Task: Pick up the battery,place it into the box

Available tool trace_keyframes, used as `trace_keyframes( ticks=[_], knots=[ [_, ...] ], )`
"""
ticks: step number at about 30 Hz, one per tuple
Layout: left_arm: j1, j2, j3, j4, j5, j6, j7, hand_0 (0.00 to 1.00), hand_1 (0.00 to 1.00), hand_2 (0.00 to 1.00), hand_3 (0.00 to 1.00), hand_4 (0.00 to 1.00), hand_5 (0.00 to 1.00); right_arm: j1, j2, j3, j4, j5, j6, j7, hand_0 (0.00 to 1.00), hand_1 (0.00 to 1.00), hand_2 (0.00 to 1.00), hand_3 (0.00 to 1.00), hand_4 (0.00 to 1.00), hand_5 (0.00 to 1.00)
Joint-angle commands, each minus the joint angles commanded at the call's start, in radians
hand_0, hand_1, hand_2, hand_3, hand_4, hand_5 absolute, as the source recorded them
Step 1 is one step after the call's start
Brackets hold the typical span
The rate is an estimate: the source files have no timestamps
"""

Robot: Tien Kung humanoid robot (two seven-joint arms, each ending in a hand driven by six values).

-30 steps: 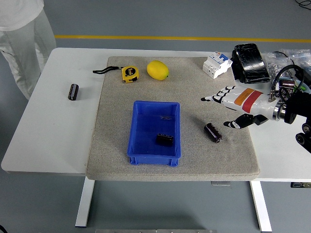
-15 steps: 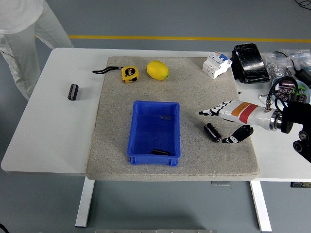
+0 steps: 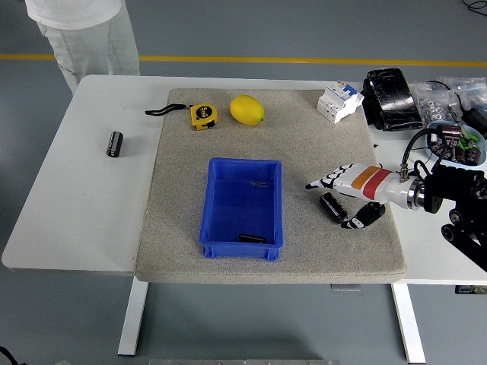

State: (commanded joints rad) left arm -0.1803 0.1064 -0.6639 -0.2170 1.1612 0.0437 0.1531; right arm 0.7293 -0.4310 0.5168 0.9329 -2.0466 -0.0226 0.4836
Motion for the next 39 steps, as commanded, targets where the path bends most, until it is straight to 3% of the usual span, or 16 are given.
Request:
trace_keyframes(
  ticks=[1, 2, 7, 8, 13, 14, 19, 20, 25, 26, 39],
  knots=[
    [0.000, 0.000, 0.002, 0.000, -0.002, 0.000, 0.000, 0.771, 0.737, 0.773, 0.570, 0.607, 0.533, 0.001, 0.005, -0.006, -0.015, 0.004, -0.008, 0.003, 0.830, 0.758, 0.849, 0.878, 0.879, 0.125],
    [0.000, 0.000, 0.003, 0.000, -0.004, 0.000, -0.001, 0.770, 0.737, 0.774, 0.570, 0.606, 0.533, 0.000, 0.007, -0.009, -0.025, 0.008, -0.016, 0.007, 0.784, 0.695, 0.781, 0.818, 0.886, 0.120],
    [0.001, -0.002, 0.009, -0.001, -0.015, 0.002, -0.001, 0.770, 0.737, 0.774, 0.570, 0.606, 0.533, -0.001, 0.010, -0.016, -0.047, 0.016, -0.052, 0.018, 0.784, 0.695, 0.781, 0.818, 0.886, 0.120],
    [0.000, -0.001, 0.010, -0.001, -0.016, 0.002, -0.001, 0.769, 0.736, 0.773, 0.569, 0.605, 0.534, 0.000, 0.010, -0.017, -0.050, 0.017, -0.059, 0.020, 0.731, 0.621, 0.683, 0.747, 0.872, 0.122],
    [-0.001, -0.001, 0.017, -0.003, -0.024, 0.001, 0.001, 0.769, 0.736, 0.773, 0.569, 0.605, 0.534, 0.001, 0.013, -0.019, -0.070, 0.021, -0.084, 0.023, 0.731, 0.621, 0.683, 0.747, 0.872, 0.122],
    [-0.001, -0.002, 0.018, -0.003, -0.027, 0.001, 0.001, 0.769, 0.736, 0.773, 0.570, 0.604, 0.534, 0.001, 0.013, -0.020, -0.073, 0.021, -0.084, 0.022, 0.660, 0.532, 0.574, 0.599, 0.640, 0.008],
    [0.000, -0.002, 0.022, -0.004, -0.036, 0.002, 0.001, 0.769, 0.736, 0.773, 0.570, 0.604, 0.534, -0.002, 0.012, -0.025, -0.085, 0.020, -0.084, 0.023, 0.660, 0.532, 0.574, 0.599, 0.640, 0.008],
    [0.000, -0.002, 0.022, -0.004, -0.038, 0.002, 0.001, 0.769, 0.736, 0.773, 0.570, 0.604, 0.533, -0.002, 0.012, -0.026, -0.087, 0.019, -0.084, 0.024, 0.601, 0.488, 0.518, 0.535, 0.552, 0.002],
    [0.001, -0.002, 0.022, -0.004, -0.037, 0.001, 0.002, 0.769, 0.736, 0.773, 0.570, 0.604, 0.533, -0.004, 0.010, -0.020, -0.079, 0.018, -0.091, 0.029, 0.601, 0.488, 0.518, 0.535, 0.552, 0.002],
    [0.002, -0.002, 0.020, -0.004, -0.036, 0.001, 0.002, 0.769, 0.736, 0.773, 0.569, 0.604, 0.533, -0.006, 0.009, -0.012, -0.073, 0.019, -0.093, 0.030, 0.557, 0.464, 0.490, 0.504, 0.531, 0.002],
    [0.003, 0.002, 0.021, -0.004, -0.038, 0.000, 0.003, 0.768, 0.734, 0.769, 0.569, 0.604, 0.534, 0.015, -0.014, 0.093, 0.020, 0.016, -0.078, 0.031, 0.561, 0.456, 0.490, 0.491, 0.501, 0.002]
  ],
)
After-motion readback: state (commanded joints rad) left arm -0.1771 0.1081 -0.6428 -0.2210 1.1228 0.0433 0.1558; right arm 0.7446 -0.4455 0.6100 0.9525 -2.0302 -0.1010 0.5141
